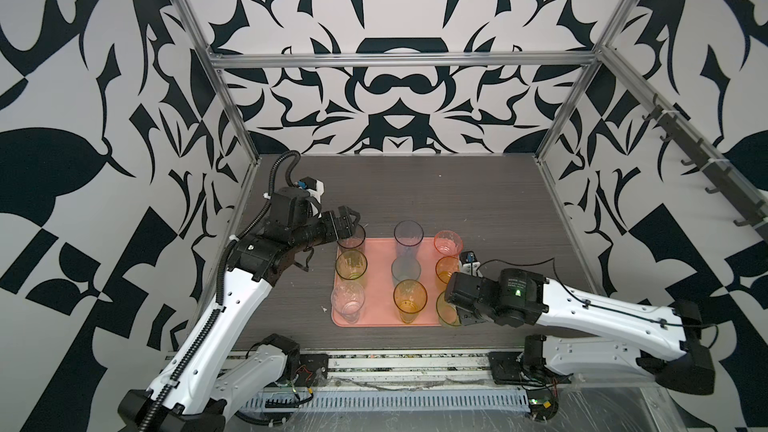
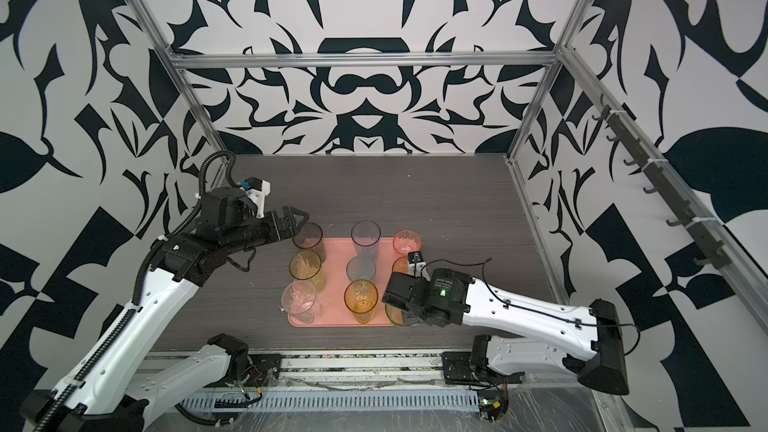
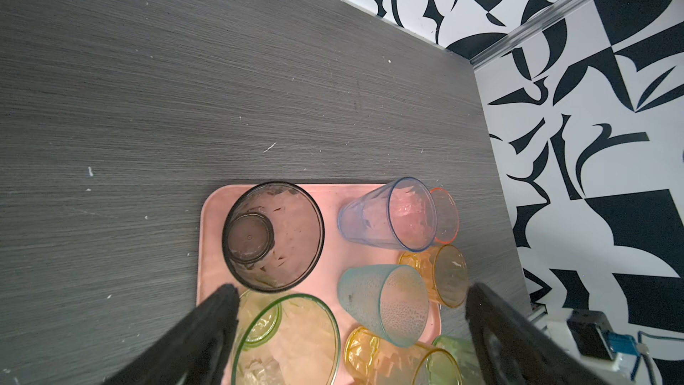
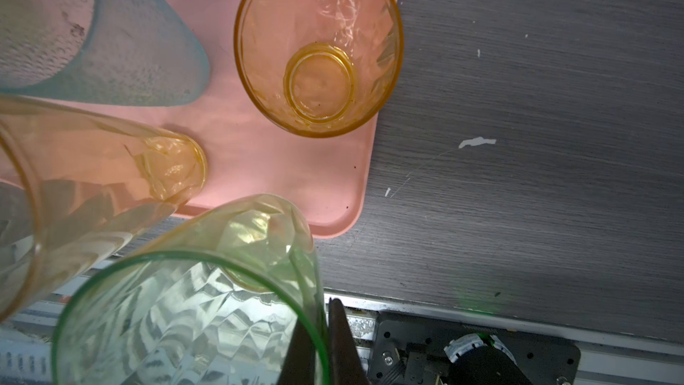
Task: Place the glasses into the tray
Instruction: 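Lower the green cup onto the tray and open the right gripper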
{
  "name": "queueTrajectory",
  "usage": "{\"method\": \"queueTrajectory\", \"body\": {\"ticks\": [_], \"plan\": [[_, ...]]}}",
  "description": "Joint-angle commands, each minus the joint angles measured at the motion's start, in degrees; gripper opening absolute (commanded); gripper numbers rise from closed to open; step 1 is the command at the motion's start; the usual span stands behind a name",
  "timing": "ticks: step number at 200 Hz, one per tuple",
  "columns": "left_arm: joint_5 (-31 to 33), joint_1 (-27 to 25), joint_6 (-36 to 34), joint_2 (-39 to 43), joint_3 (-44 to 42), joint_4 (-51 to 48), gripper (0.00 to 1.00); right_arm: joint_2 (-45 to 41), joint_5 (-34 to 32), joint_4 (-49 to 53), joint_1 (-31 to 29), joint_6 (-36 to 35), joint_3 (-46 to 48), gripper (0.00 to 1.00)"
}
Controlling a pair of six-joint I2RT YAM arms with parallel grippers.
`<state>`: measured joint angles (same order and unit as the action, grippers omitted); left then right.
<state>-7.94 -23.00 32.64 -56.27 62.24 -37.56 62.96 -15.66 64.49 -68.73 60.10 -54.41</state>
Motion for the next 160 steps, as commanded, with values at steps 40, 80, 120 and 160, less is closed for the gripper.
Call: {"method": "queueTrajectory", "body": {"ticks": [40, 80, 120, 160], "plan": [[0.04, -0.18, 0.49, 0.88, -0.78, -0.66, 0.99, -3.02, -2.57, -6.82, -0.17, 0.24, 5.87, 0.00], [0.01, -0.15, 0.58, 1.07, -1.23, -0.60, 0.99, -1.63, -3.90, -6.66, 0.92, -2.59, 6.70, 0.00], [0.35, -0.15, 0.45, 1.25, -1.15, -0.99, 0.99, -0.56, -3.61, -7.82, 3.53, -4.26, 7.58, 0.00], [0.65, -0.23, 0.14, 1.38, -1.22, -1.36, 1.00, -1.06, -1.09, -9.91, 7.26, -5.86, 9.70, 0.00]]}}
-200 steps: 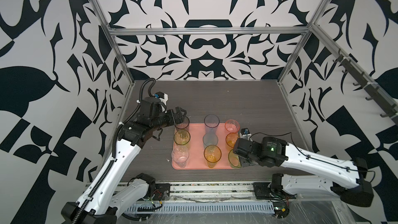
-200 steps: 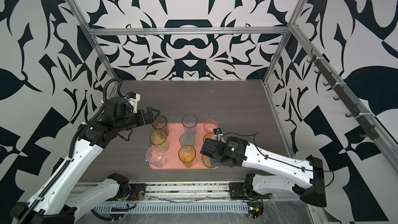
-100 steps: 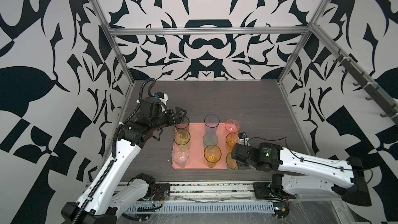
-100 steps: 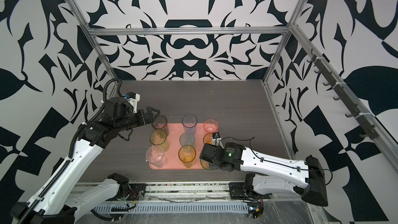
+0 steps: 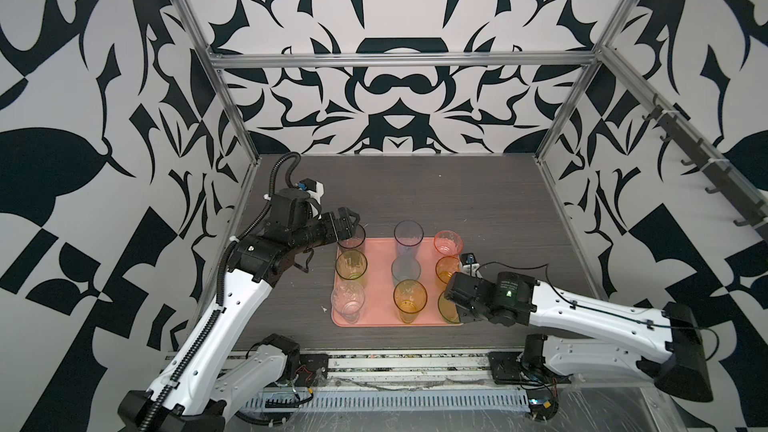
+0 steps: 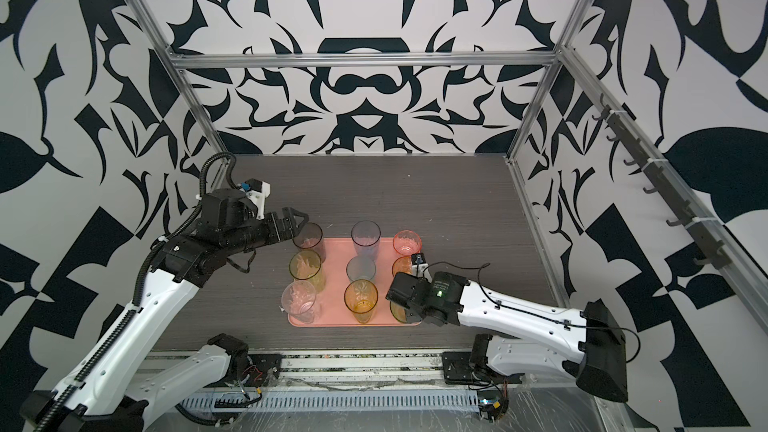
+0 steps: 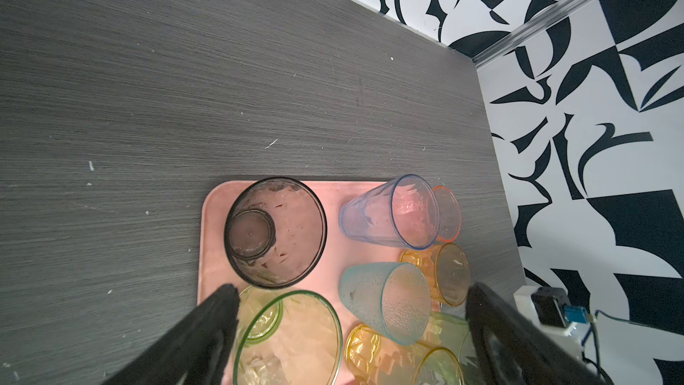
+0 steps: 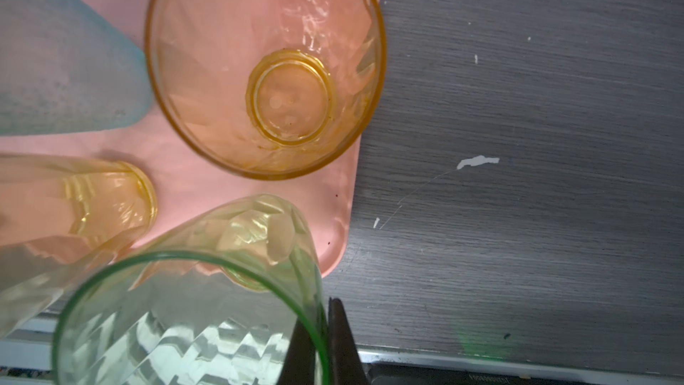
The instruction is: Place the glasses into the tray
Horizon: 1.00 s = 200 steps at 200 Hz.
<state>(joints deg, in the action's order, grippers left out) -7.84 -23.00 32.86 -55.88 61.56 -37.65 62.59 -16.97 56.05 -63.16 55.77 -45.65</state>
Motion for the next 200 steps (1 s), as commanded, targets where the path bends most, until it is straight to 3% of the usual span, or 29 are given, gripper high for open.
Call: {"method": "queueTrajectory", "body": {"ticks": [1, 109, 132, 200], "plan": [[0.54, -0.21, -0.08, 0.97, -0.51, -1.28, 0.99, -0.70, 0.29, -1.52, 1.79, -1.58, 0.97, 0.00], [0.54, -0.17, -0.26, 0.07, -0.29, -1.16, 1.00, -0.45, 4.76, -5.01, 6.54, -3.91, 3.92, 0.00], [0.56, -0.17, -0.25, -0.09, -0.08, -1.16, 0.99, -0.11, 4.81, -4.23, 6.86, -4.13, 3.17, 0.17], [1.24, -0.18, -0.78, -0.97, 1.29, -1.38, 1.00, 0.76, 4.21, 0.22, 8.03, -6.32, -2.77, 0.35]]}}
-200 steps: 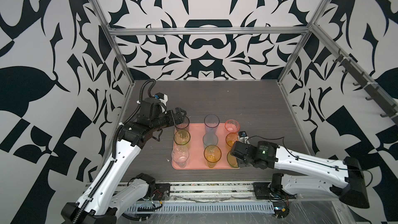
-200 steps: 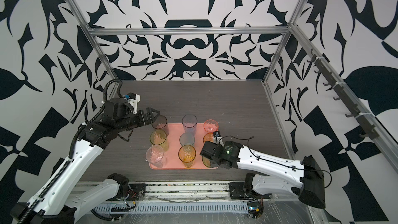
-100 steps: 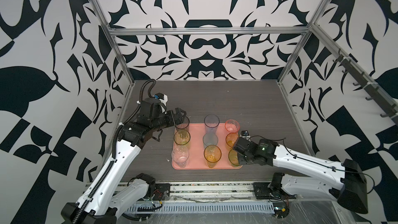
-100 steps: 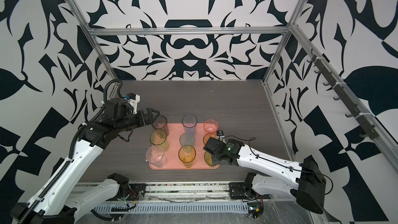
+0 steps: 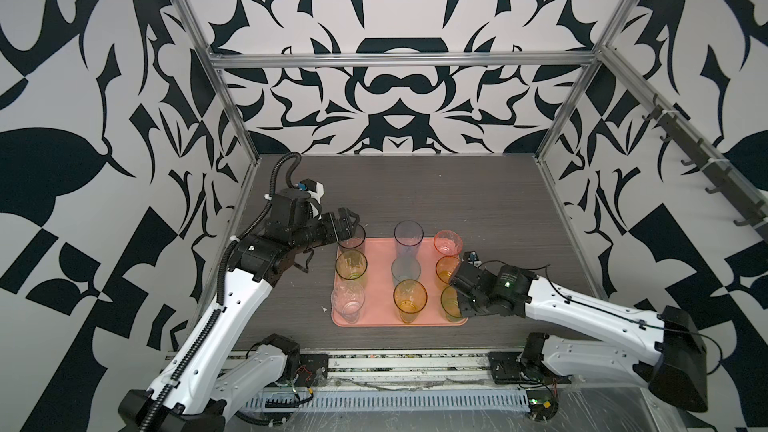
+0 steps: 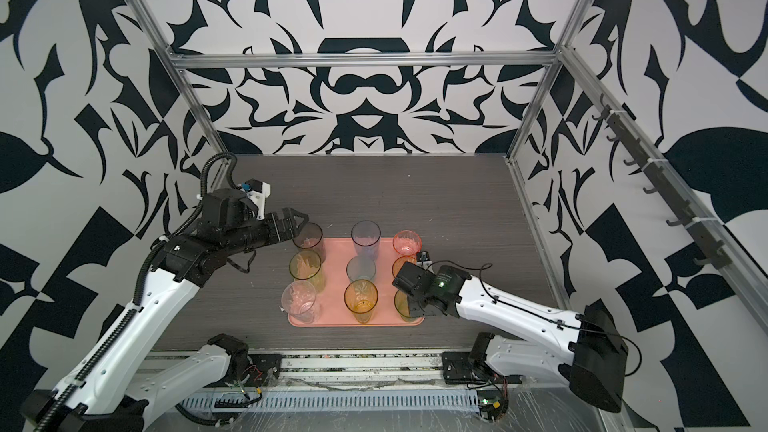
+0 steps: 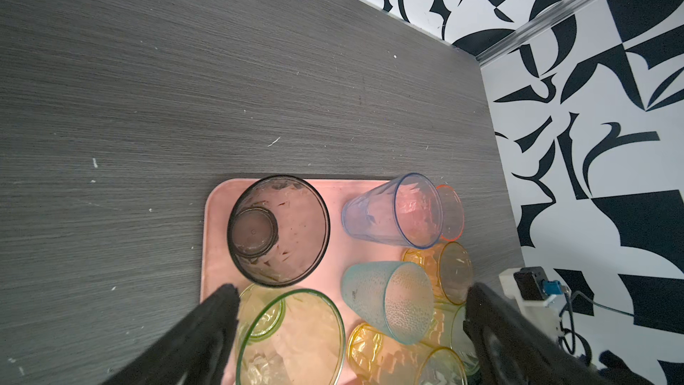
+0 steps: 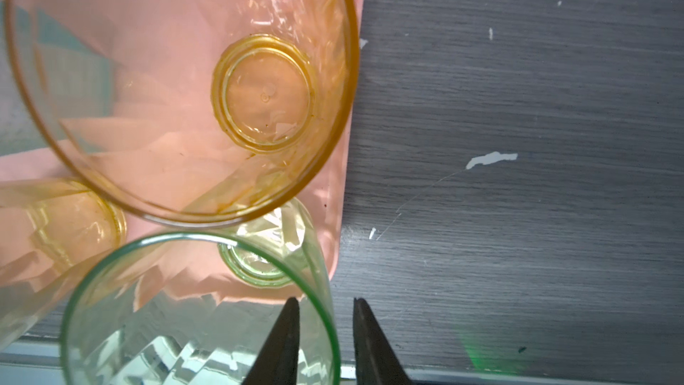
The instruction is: Place the glasses into the tray
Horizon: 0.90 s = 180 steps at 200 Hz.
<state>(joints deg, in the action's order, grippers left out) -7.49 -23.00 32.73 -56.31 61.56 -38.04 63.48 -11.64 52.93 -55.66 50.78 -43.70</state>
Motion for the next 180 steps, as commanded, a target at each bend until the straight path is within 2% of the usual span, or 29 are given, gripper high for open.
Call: {"method": "queueTrajectory", "body": {"ticks": [1, 45, 90, 112, 125, 180], "plan": [[0.94, -0.14, -0.65, -0.54, 1.33, -1.03, 1.00, -0.17, -1.11, 3.51, 0.54, -1.41, -4.89, 0.35], [4.17, -0.17, -1.54, -0.73, 3.52, -1.16, 1.00, -1.02, -4.70, 7.70, 2.27, -5.22, -11.85, 0.42], [13.93, -0.15, -3.52, -1.41, 5.89, -0.36, 0.99, -2.32, -11.13, 6.06, 8.40, -12.39, -18.42, 0.46], [21.96, -0.12, -5.34, -1.61, 5.38, 2.58, 1.00, -2.73, -14.25, 2.73, 13.63, -17.11, -20.44, 0.52], [27.68, -0.16, -6.59, -1.47, 4.33, 5.26, 1.00, -3.16, -16.08, -0.81, 17.47, -19.73, -20.37, 0.59], [49.98, 1.75, -14.83, 0.45, -6.58, 23.28, 1.00, -4.77, -13.99, -24.34, 33.24, -33.51, -12.45, 0.79]]}}
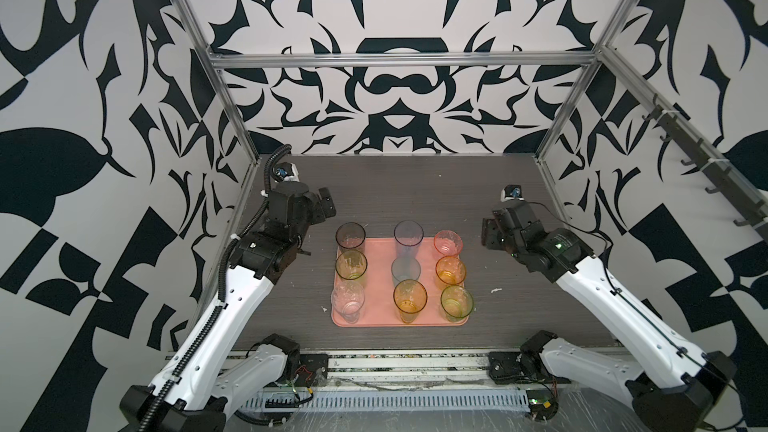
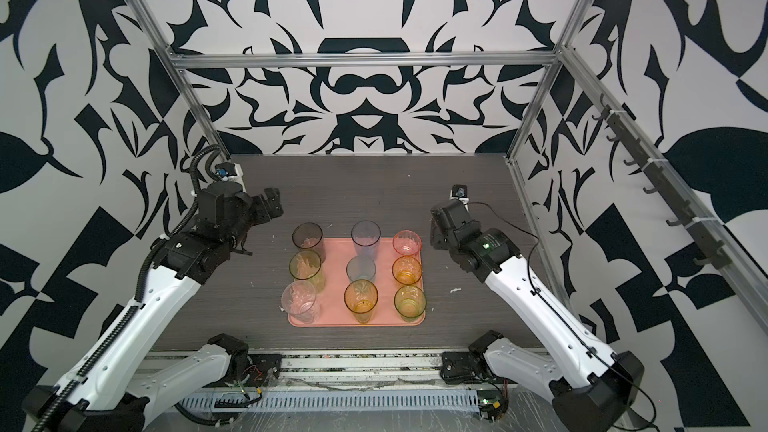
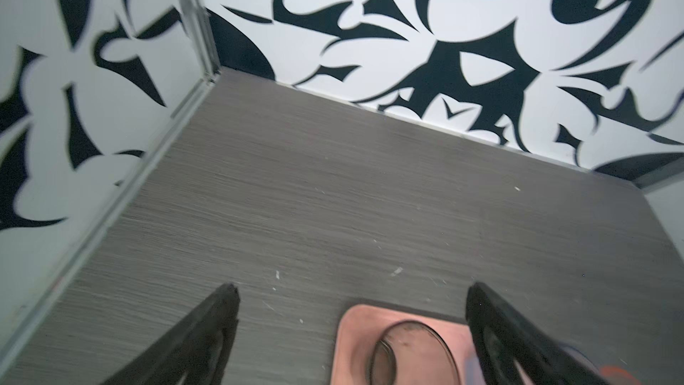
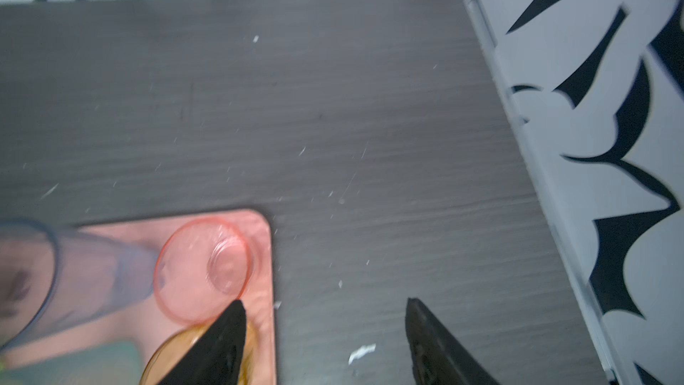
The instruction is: Place the glasses into the tray
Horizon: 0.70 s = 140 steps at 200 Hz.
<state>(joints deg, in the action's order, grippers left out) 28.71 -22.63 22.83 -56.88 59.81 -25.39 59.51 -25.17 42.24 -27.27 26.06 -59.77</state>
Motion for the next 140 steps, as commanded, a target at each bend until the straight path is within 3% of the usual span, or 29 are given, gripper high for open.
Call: {"method": "queueTrajectory", "body": {"ticks": [1, 17, 57, 95, 140], "plan": [[14.21, 1.55, -5.05, 1.05, -5.08, 10.97, 1.00, -0.79, -0.30, -14.19, 5.11, -9.08, 3.83, 0.79], [18.71, 3.35, -7.23, 1.67, -9.85, 18.13, 0.99, -0.63, 0.47, -22.63, 8.62, -12.76, 8.23, 0.86], [16.32, 10.98, -11.97, 2.46, -23.70, 37.89, 0.99, 4.61, 0.35, -41.96, 15.78, -17.87, 17.69, 0.99], [9.56, 21.67, -11.02, -4.11, -32.74, 48.42, 0.99, 11.64, 1.75, -52.32, 21.79, -17.90, 22.90, 1.00], [5.93, 22.62, -11.57, -15.39, -35.89, 58.12, 0.99, 15.82, 2.38, -67.60, 23.12, -23.94, 30.26, 1.00]]}}
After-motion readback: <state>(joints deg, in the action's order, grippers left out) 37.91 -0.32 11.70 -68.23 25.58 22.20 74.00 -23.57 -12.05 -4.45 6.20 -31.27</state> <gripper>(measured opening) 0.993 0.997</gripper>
